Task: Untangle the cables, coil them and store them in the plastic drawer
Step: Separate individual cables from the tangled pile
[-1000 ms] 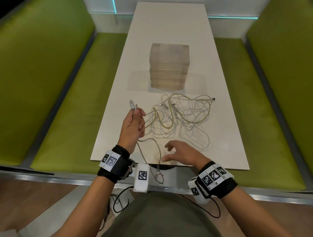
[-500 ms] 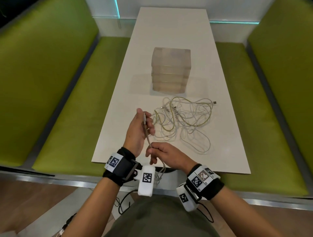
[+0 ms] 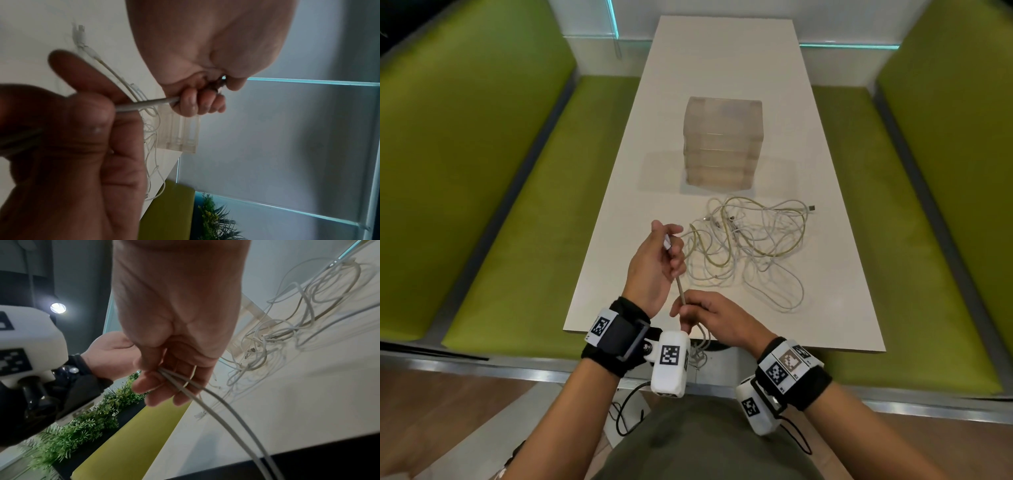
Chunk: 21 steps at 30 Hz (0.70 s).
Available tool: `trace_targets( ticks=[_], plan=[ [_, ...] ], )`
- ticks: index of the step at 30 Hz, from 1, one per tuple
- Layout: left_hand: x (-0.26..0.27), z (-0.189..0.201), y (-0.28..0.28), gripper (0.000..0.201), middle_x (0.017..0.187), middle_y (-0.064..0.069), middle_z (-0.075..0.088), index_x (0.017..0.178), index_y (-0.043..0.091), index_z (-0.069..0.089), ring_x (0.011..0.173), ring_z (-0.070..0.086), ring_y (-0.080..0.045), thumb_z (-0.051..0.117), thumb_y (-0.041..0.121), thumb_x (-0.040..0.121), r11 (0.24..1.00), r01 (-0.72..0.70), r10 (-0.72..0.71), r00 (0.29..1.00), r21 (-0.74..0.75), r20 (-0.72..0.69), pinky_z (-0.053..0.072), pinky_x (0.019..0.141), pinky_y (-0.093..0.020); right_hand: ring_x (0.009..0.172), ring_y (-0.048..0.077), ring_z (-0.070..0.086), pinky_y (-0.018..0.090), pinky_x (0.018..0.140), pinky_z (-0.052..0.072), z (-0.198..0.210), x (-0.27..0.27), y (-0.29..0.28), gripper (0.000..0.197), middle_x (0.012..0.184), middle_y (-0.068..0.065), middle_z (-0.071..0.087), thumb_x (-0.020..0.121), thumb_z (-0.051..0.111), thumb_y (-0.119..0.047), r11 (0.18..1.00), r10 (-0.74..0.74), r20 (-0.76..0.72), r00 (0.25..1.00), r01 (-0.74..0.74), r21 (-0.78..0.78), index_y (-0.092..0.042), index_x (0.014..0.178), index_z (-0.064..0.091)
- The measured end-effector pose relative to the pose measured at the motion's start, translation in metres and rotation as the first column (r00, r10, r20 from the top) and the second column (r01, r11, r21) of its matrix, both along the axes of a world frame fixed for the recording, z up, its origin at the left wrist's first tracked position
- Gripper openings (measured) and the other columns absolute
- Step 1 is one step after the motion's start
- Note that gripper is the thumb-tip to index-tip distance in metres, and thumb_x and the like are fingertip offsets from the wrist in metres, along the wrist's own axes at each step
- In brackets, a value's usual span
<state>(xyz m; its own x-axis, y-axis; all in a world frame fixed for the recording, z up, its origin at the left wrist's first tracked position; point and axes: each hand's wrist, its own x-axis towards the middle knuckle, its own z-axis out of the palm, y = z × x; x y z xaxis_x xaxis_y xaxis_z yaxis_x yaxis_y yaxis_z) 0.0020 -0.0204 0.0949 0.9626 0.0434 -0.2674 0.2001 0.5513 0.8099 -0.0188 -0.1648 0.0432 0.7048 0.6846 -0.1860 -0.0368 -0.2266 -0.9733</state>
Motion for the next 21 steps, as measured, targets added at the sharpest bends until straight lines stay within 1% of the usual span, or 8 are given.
trace_targets(
  ticks=[2, 3, 5, 8, 12, 15, 18, 21],
  plan=[
    [-0.001, -0.004, 0.000, 0.046, 0.072, 0.002, 0.060, 0.111, 0.010, 0.051, 0.060, 0.053, -0.010, 0.038, 0.050, 0.092, 0.996, 0.063, -0.063, 0.998, 0.060, 0.003, 0.043, 0.056, -0.023, 0.067, 0.009, 0.059, 0.019, 0.073, 0.047, -0.002, 0.001, 0.001, 0.019, 0.069, -0.001, 0.061, 0.100, 0.043, -0.010, 0.998, -0.061, 0.027, 0.998, 0.061, -0.001, -0.008, 0.097, 0.061],
    [-0.003, -0.007, 0.001, 0.047, 0.077, 0.000, 0.064, 0.114, 0.010, 0.051, 0.067, 0.059, -0.013, 0.039, 0.048, 0.091, 0.988, 0.110, -0.110, 0.994, 0.112, -0.009, 0.048, 0.062, -0.025, 0.065, 0.009, 0.058, 0.019, 0.072, 0.047, -0.003, 0.002, 0.001, 0.020, 0.067, -0.002, 0.060, 0.099, 0.042, -0.010, 0.996, -0.092, 0.034, 0.995, 0.092, -0.001, -0.010, 0.094, 0.061],
    [-0.010, -0.014, 0.001, 0.034, 0.074, -0.001, 0.063, 0.111, 0.007, 0.054, 0.071, 0.062, -0.015, 0.040, 0.035, 0.097, 0.949, 0.202, -0.199, 0.979, 0.242, -0.037, 0.051, 0.069, -0.028, 0.063, 0.009, 0.057, 0.017, 0.071, 0.046, -0.004, 0.003, 0.001, 0.021, 0.066, -0.001, 0.058, 0.100, 0.043, -0.011, 0.995, -0.102, 0.034, 0.994, 0.103, -0.008, -0.014, 0.091, 0.061],
    [-0.014, -0.019, 0.003, 0.026, 0.061, 0.002, 0.050, 0.093, 0.006, 0.057, 0.059, 0.050, -0.014, 0.037, 0.020, 0.102, 0.934, 0.220, -0.211, 0.975, 0.282, -0.064, 0.044, 0.063, -0.025, 0.062, 0.003, 0.057, 0.013, 0.069, 0.044, -0.006, 0.003, 0.002, 0.021, 0.066, -0.001, 0.060, 0.100, 0.043, -0.013, 0.998, -0.036, -0.023, 0.999, 0.035, -0.057, -0.012, 0.091, 0.061],
    [-0.005, -0.012, 0.006, 0.028, 0.053, 0.007, 0.042, 0.083, 0.011, 0.050, 0.049, 0.031, -0.008, 0.032, 0.017, 0.104, 0.978, 0.060, -0.049, 0.997, 0.198, -0.061, 0.029, 0.051, -0.020, 0.067, -0.002, 0.058, 0.015, 0.070, 0.046, -0.023, -0.002, -0.001, 0.024, 0.074, -0.005, 0.064, 0.100, 0.041, -0.022, 0.968, 0.036, -0.050, 0.998, -0.047, -0.246, -0.017, 0.087, 0.060],
    [0.004, -0.006, 0.021, 0.029, 0.053, 0.009, 0.041, 0.081, 0.014, 0.049, 0.045, 0.028, -0.006, 0.033, 0.019, 0.104, 0.992, -0.077, 0.083, 0.995, 0.103, -0.056, 0.025, 0.046, -0.018, 0.076, 0.013, 0.064, 0.033, 0.085, 0.052, -0.036, -0.009, -0.006, 0.027, 0.069, -0.002, 0.062, 0.100, 0.039, -0.023, 0.965, 0.003, -0.093, 0.996, -0.028, -0.262, -0.021, 0.079, 0.056],
    [0.009, -0.005, 0.031, 0.027, 0.054, 0.008, 0.040, 0.081, 0.014, 0.049, 0.046, 0.027, -0.006, 0.035, 0.021, 0.104, 0.992, -0.109, 0.114, 0.991, 0.071, -0.066, 0.024, 0.047, -0.019, 0.074, 0.020, 0.065, 0.025, 0.078, 0.049, -0.038, -0.009, -0.010, 0.029, 0.062, -0.002, 0.056, 0.102, 0.038, -0.021, 0.973, -0.005, -0.094, 0.996, -0.017, -0.229, -0.021, 0.078, 0.054],
    [0.009, -0.004, 0.028, 0.027, 0.056, 0.006, 0.038, 0.085, 0.012, 0.051, 0.047, 0.028, -0.007, 0.035, 0.025, 0.103, 0.994, -0.026, 0.032, 0.998, 0.104, -0.054, 0.025, 0.047, -0.019, 0.078, 0.021, 0.065, 0.033, 0.086, 0.050, -0.038, -0.008, -0.010, 0.026, 0.067, 0.001, 0.060, 0.102, 0.039, -0.020, 0.969, 0.023, -0.139, 0.990, -0.056, -0.241, -0.017, 0.084, 0.058]
  ],
)
